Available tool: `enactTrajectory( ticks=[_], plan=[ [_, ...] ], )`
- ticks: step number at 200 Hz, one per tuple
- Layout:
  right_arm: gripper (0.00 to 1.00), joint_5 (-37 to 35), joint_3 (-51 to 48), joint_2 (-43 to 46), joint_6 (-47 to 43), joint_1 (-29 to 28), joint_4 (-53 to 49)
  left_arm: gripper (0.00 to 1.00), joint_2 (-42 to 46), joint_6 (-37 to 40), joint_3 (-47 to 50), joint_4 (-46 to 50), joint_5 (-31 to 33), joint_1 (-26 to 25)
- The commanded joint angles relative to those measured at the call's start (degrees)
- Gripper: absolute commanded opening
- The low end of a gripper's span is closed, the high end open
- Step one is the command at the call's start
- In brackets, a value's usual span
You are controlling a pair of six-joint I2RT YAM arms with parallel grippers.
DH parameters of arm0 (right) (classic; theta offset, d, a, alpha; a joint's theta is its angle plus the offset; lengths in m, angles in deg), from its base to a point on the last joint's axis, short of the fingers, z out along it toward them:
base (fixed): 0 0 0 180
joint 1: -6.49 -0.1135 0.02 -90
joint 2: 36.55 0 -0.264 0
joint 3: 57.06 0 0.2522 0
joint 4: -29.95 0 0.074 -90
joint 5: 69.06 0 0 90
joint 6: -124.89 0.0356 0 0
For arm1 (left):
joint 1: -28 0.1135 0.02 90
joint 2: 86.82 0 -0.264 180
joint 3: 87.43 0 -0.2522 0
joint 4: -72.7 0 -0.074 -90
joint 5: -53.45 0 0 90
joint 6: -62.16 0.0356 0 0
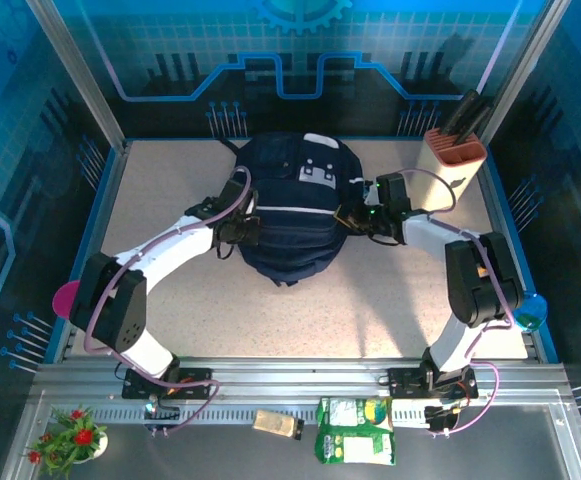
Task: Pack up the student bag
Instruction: Unzip the student bag at the top-center of the table.
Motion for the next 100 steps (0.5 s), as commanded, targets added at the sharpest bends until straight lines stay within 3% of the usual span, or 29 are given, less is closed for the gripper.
enactTrajectory(
  ticks=[1,22,42,100],
  plan=[
    [0.19,-2.40,-1.32,3.56,-1.38,3.68,-3.10,0.00,-0.64,1.96,-2.14,2.01,-3.89,0.02],
    [0.37,-2.13,-3.28,6.79,1.11,4.03,-2.62,0.00,-0.72,2.16,-2.66,1.51,-6.13,-2.79],
    [0.46,-3.67,-5.49,11.02,3.68,4.00,-2.86,0.00,-1.04,1.90,-3.74,1.51,-7.99,-5.74],
    [0.51,-9.26,-15.40,22.08,15.39,2.64,-1.98,0.00,-5.44,0.49,-9.28,1.04,-13.80,-14.45]
  ],
)
